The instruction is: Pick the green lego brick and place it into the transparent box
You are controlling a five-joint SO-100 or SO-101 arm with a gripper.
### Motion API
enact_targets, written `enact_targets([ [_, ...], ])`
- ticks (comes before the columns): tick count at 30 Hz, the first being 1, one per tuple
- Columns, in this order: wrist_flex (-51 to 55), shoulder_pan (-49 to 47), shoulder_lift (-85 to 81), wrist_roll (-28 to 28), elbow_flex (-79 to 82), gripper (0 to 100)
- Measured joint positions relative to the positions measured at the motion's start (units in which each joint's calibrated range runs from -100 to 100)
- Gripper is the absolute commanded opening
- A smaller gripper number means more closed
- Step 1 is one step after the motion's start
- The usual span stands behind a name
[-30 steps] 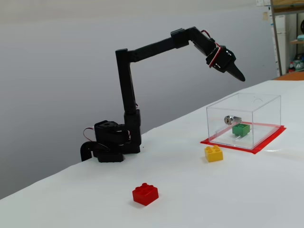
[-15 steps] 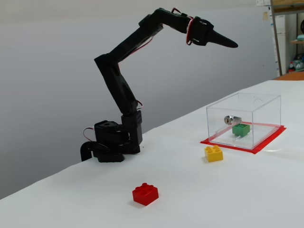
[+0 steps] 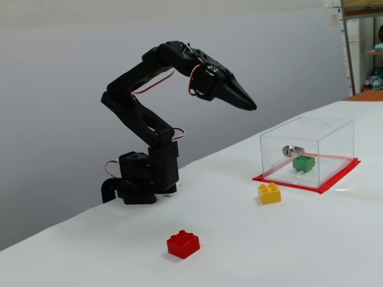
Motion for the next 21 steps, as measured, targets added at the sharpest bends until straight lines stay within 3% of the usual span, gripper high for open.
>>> enact_targets([
  [9, -0.17, 7.8, -16.24, 0.0, 19.15, 2],
  [21, -10.71, 11.11, -30.87, 0.0, 42.45, 2],
])
